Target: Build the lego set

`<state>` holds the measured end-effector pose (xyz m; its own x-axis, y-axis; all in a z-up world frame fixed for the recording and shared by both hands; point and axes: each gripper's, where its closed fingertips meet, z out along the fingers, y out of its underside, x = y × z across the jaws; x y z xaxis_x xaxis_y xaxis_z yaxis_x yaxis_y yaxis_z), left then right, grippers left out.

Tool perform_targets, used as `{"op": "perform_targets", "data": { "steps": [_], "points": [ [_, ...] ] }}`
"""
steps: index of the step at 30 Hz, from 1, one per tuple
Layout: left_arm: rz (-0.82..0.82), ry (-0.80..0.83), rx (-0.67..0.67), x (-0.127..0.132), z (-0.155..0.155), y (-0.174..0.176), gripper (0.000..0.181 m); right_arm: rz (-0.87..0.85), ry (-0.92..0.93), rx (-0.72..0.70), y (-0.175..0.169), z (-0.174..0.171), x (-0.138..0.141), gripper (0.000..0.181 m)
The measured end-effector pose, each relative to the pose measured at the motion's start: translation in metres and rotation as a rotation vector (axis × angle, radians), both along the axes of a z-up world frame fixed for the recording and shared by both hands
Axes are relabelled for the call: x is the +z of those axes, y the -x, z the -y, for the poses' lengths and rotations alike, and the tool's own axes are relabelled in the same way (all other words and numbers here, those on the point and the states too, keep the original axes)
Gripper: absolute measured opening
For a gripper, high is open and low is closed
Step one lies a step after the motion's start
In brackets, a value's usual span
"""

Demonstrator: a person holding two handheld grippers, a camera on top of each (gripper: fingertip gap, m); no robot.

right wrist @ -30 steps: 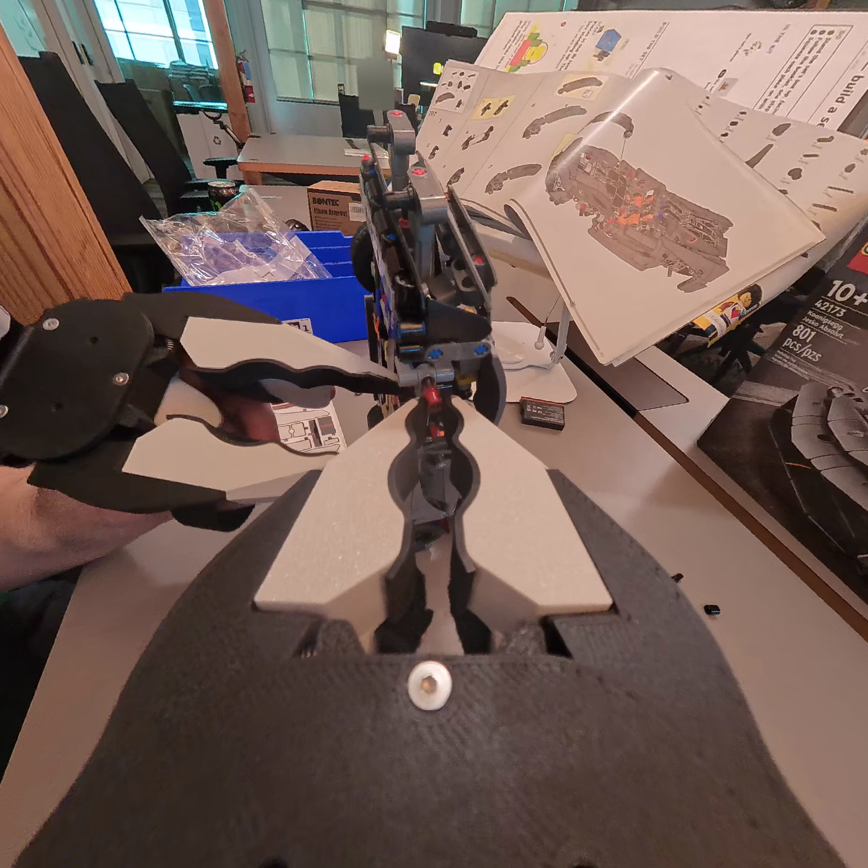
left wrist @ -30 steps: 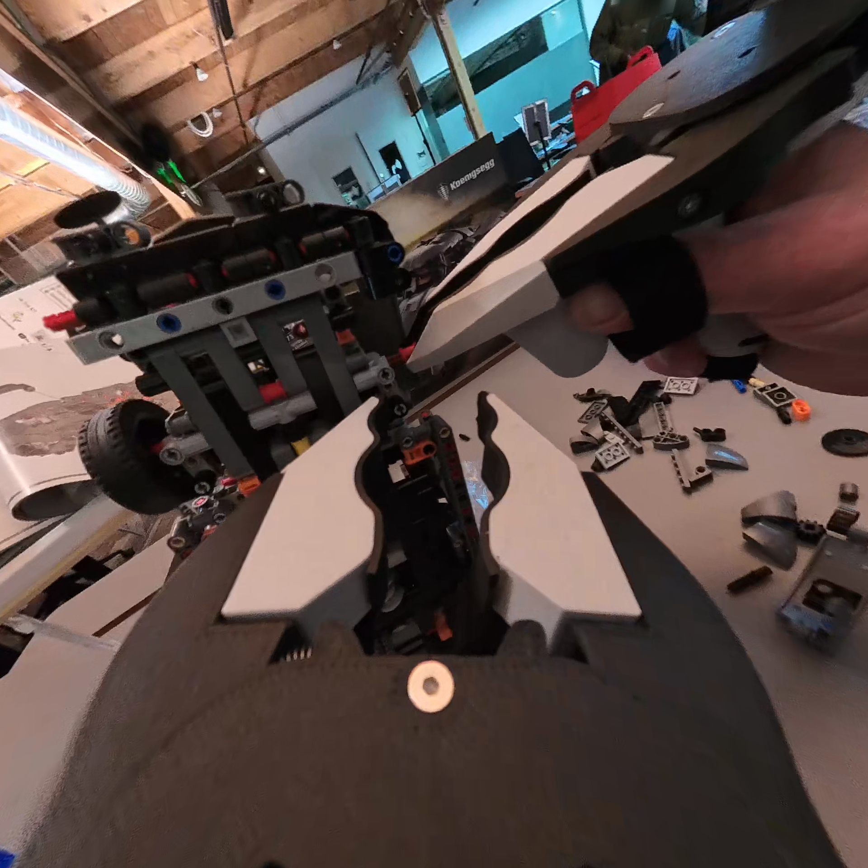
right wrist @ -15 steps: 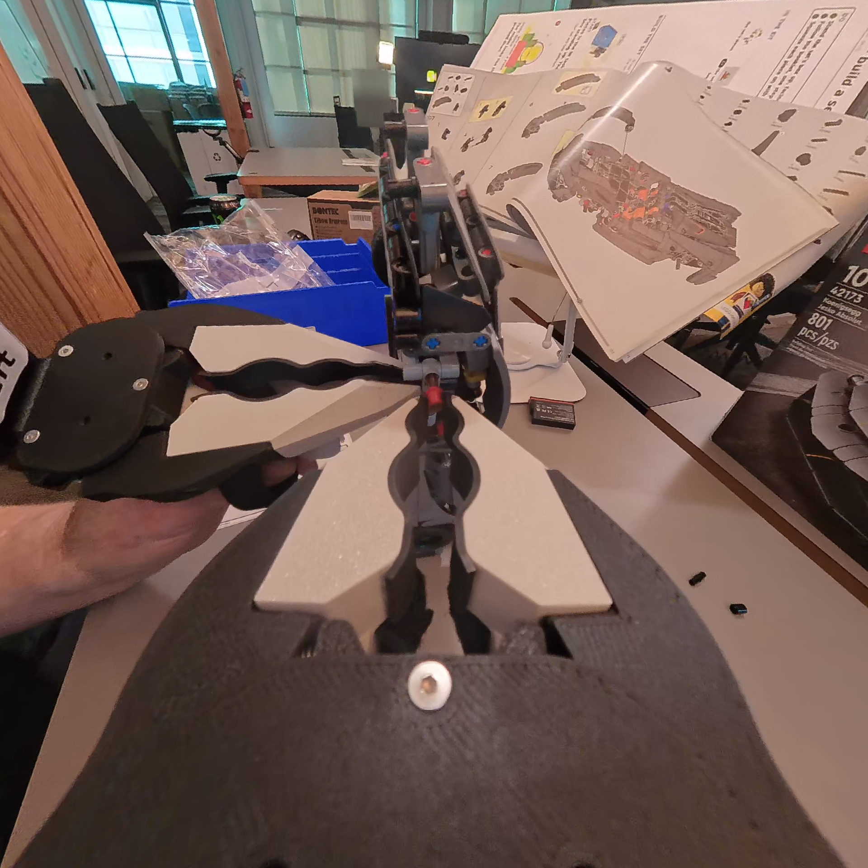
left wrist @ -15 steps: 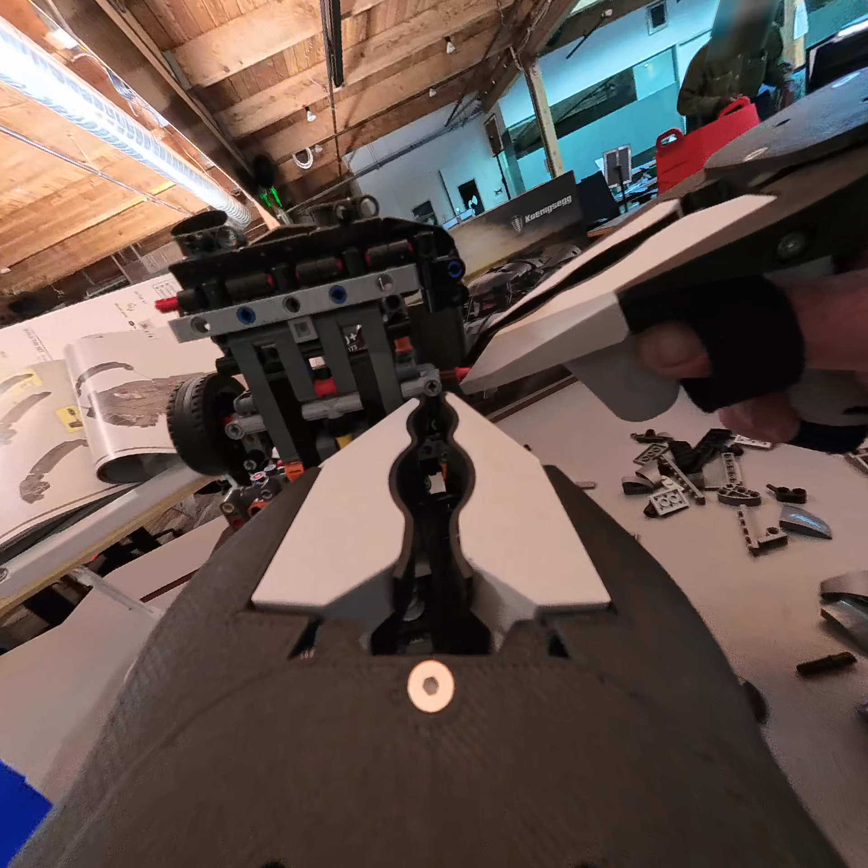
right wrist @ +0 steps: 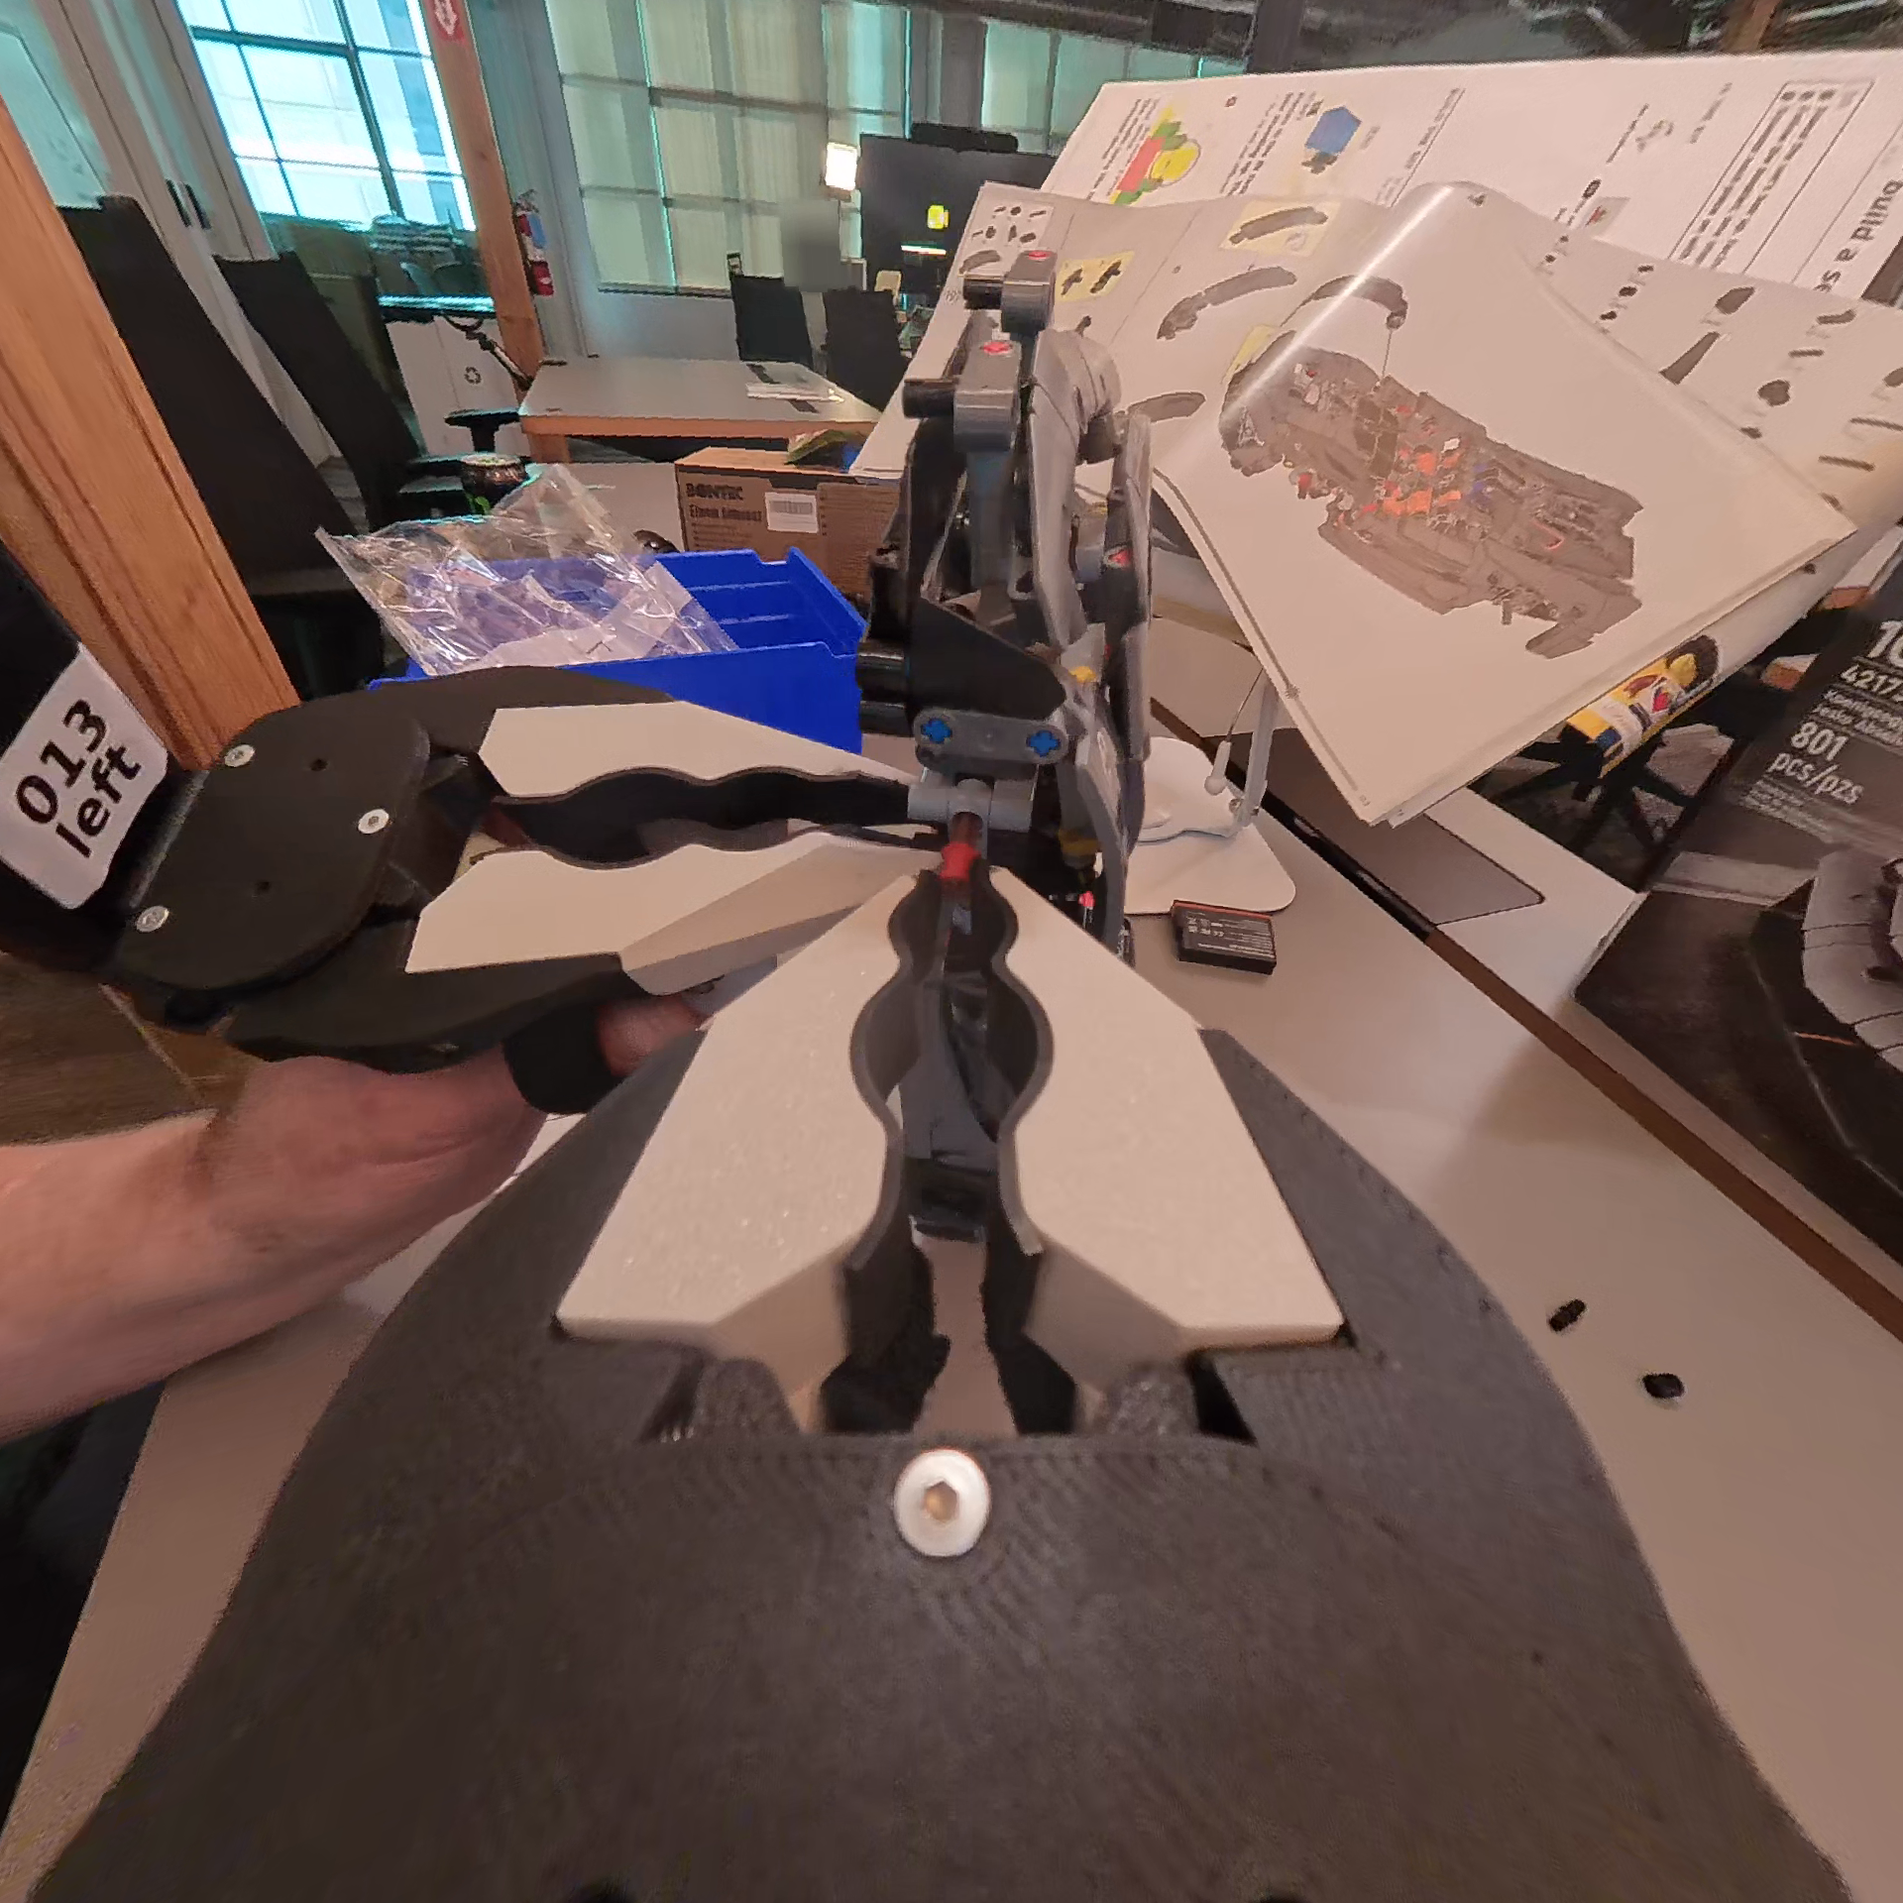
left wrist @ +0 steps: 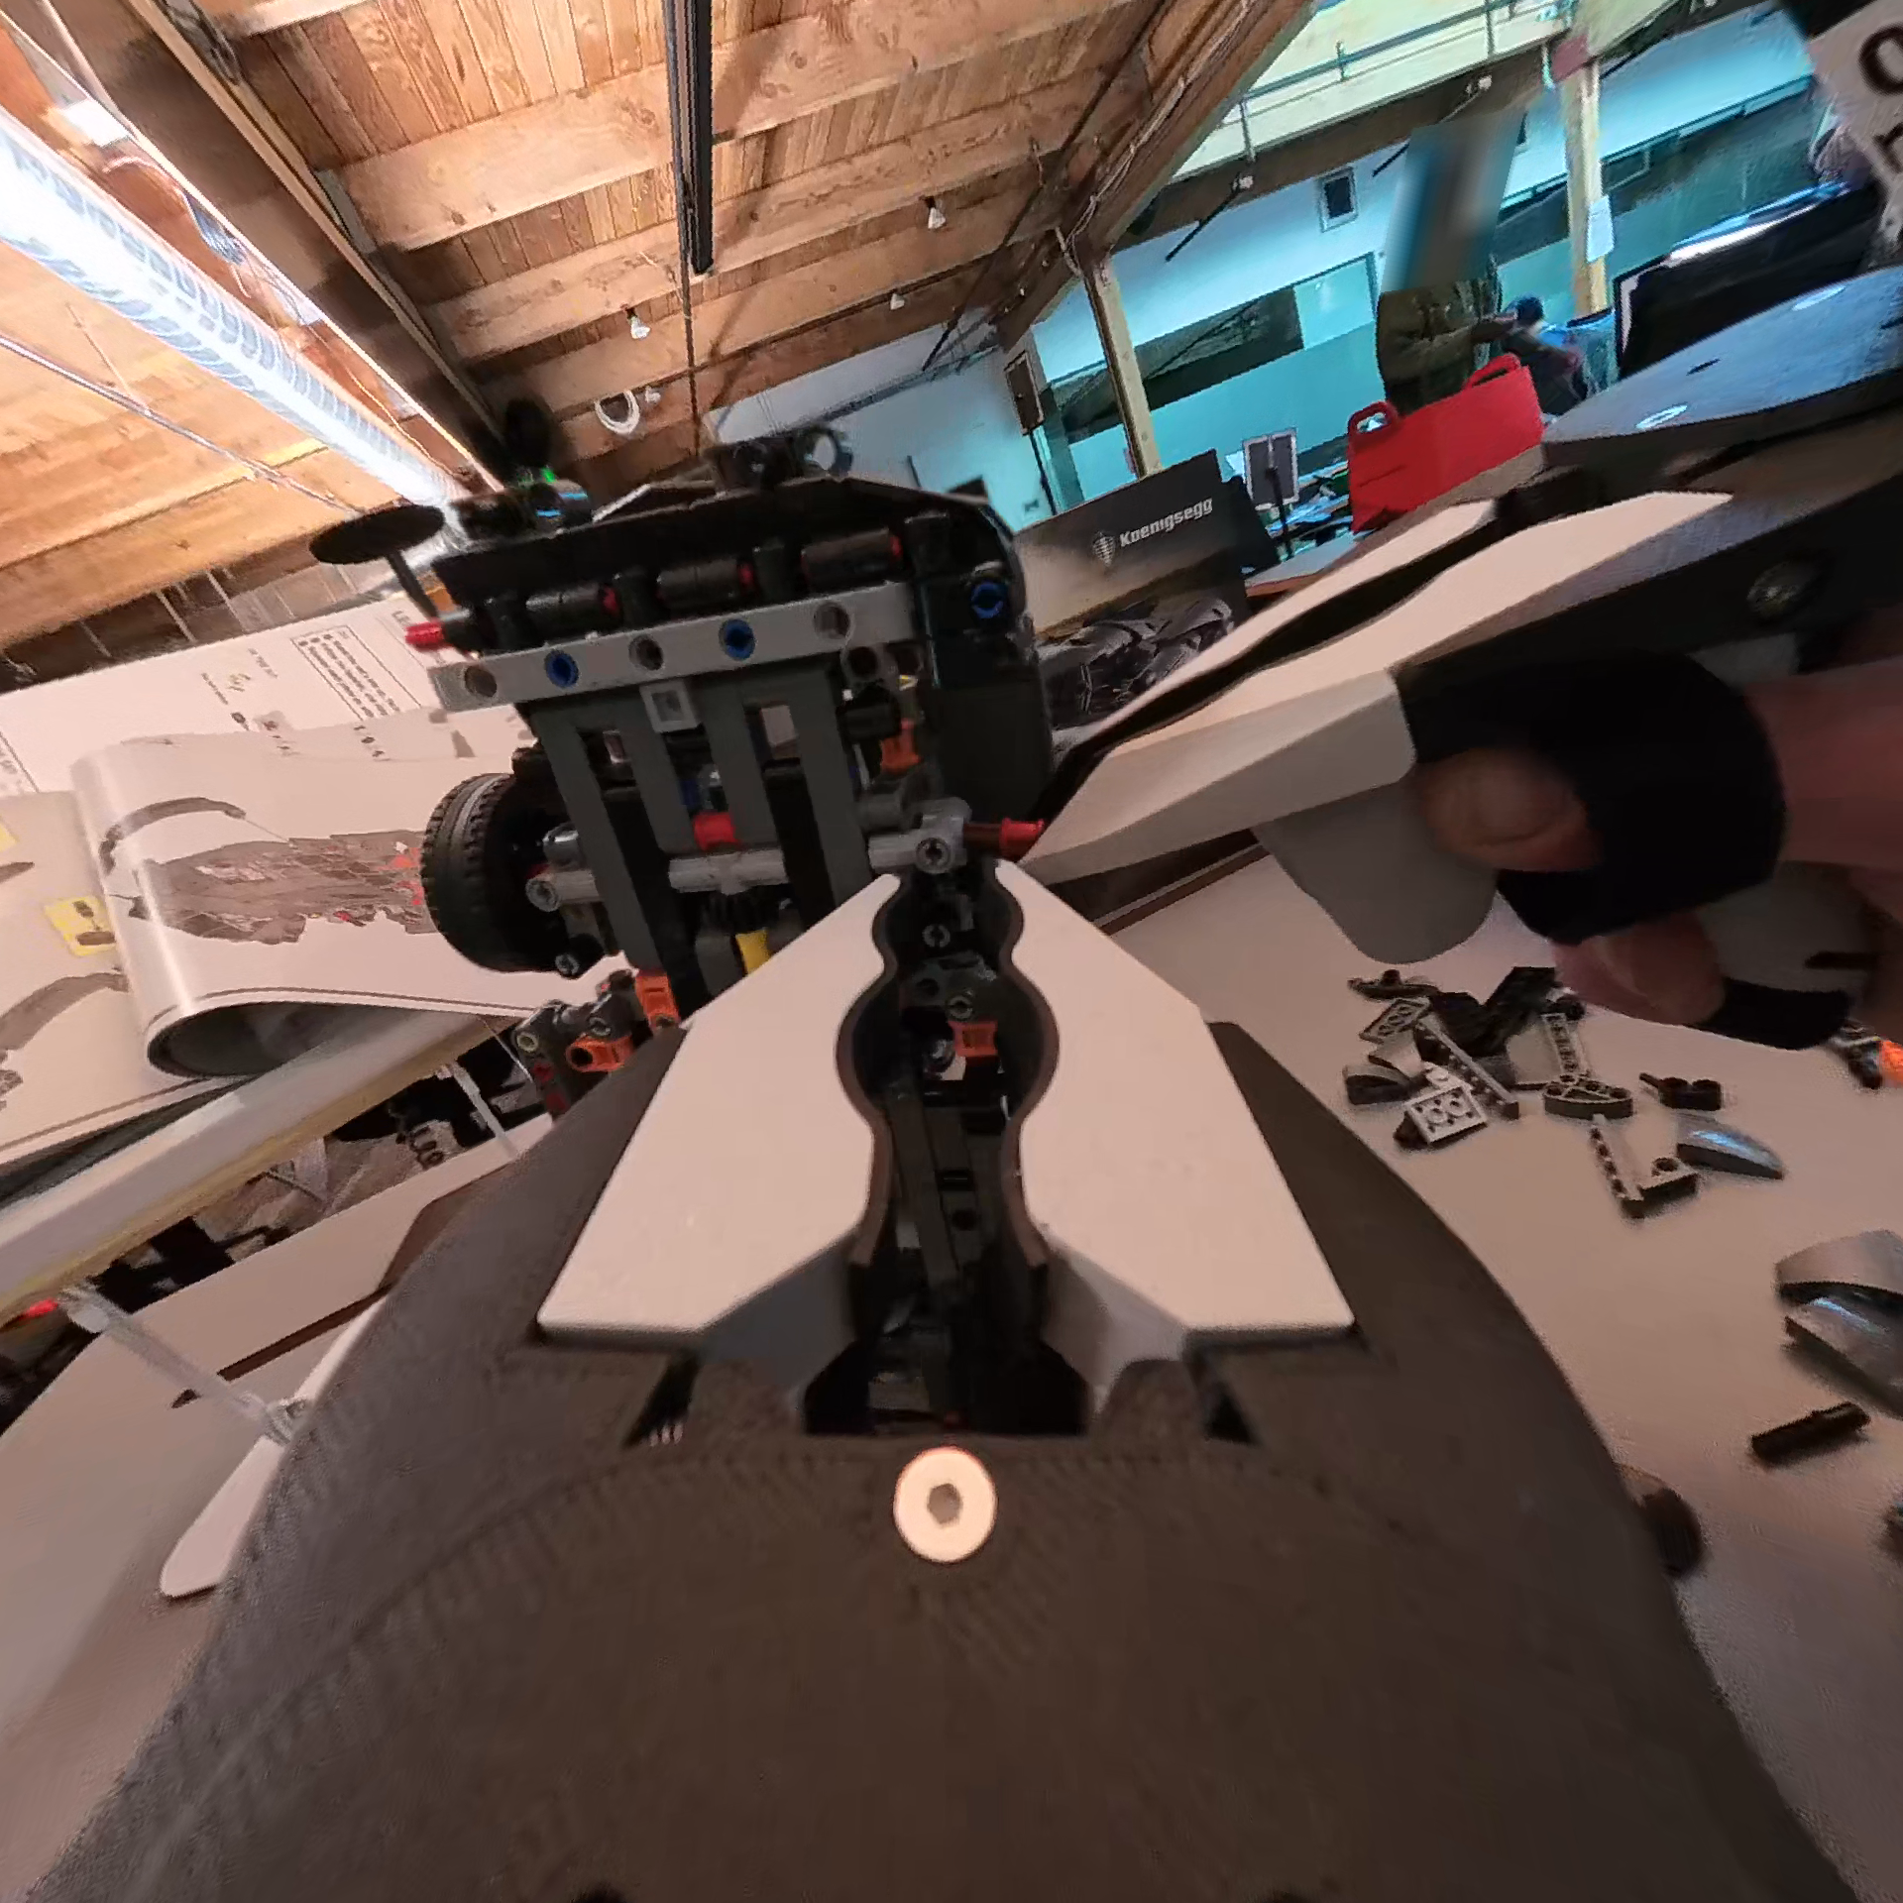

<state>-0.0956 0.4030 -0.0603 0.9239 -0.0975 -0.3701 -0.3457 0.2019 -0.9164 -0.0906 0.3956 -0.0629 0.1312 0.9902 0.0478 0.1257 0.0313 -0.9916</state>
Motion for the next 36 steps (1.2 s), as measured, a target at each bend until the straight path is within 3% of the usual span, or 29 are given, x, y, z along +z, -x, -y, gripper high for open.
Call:
{"op": "perform_targets", "data": {
  "steps": [8, 36],
  "points": [
    [-0.056, -0.007, -0.056, -0.0009, 0.0032, 0.0005, 0.009, -0.008, -0.071, 0.009, 0.0013, 0.0028, 0.0001, 0.003],
    [0.196, 0.069, -0.217, 0.0014, 0.0045, -0.0015, 0.015, 0.019, -0.189, -0.043, 0.0027, 0.0009, -0.0026, 0.001]
  ]
}}
